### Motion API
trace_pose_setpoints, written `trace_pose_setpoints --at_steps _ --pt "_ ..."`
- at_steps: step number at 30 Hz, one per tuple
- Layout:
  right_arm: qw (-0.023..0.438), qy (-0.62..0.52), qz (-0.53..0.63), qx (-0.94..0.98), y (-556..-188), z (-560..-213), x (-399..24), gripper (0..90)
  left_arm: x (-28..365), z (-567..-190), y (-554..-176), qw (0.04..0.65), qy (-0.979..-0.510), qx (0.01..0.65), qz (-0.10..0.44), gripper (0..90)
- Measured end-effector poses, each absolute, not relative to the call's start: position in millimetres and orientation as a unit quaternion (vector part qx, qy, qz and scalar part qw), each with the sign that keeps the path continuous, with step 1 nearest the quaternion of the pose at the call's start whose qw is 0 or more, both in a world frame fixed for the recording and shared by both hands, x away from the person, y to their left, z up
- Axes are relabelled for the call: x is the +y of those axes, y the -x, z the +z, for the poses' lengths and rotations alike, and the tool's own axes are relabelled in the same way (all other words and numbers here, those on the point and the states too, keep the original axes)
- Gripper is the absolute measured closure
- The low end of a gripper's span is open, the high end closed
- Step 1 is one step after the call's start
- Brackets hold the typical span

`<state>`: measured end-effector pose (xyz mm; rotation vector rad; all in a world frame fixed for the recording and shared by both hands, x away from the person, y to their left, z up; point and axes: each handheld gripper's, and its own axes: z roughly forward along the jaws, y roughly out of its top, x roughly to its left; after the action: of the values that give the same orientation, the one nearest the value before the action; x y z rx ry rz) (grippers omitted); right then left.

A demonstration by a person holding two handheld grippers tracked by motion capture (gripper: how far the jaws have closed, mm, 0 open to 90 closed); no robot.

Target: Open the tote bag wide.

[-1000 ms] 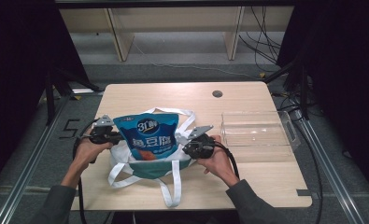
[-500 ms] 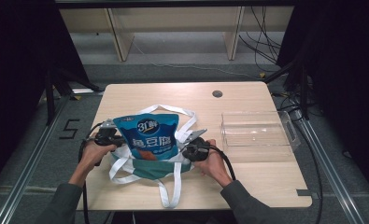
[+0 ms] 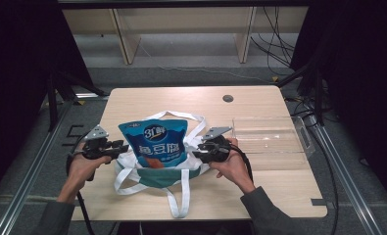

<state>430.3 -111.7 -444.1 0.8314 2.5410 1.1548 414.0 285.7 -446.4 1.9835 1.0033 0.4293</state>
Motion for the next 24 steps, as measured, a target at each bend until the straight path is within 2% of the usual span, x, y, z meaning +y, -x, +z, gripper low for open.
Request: trace_pose_setpoints --at_steps 6,10,15,17,24 --pt "0.108 -0.291 0.398 0.863 -428 -432 -117 46.4 288 -440 -388 0.440 -0.768 0.428 0.182 47.1" --pt "0.104 -0.296 0.391 0.865 -426 -426 -118 40.8 291 -437 -371 0.434 -0.769 0.434 0.178 40.1" --pt "0.109 -0.291 0.390 0.867 -425 -425 -120 37.9 296 -441 -353 0.425 -0.764 0.452 0.179 37.1" --pt "0.108 -0.291 0.389 0.868 -424 -424 -121 37.7 296 -444 -345 0.429 -0.758 0.457 0.181 31.5" --pt "0.108 -0.300 0.392 0.863 -422 -419 -125 35.8 291 -456 -314 0.431 -0.755 0.459 0.184 22.1"
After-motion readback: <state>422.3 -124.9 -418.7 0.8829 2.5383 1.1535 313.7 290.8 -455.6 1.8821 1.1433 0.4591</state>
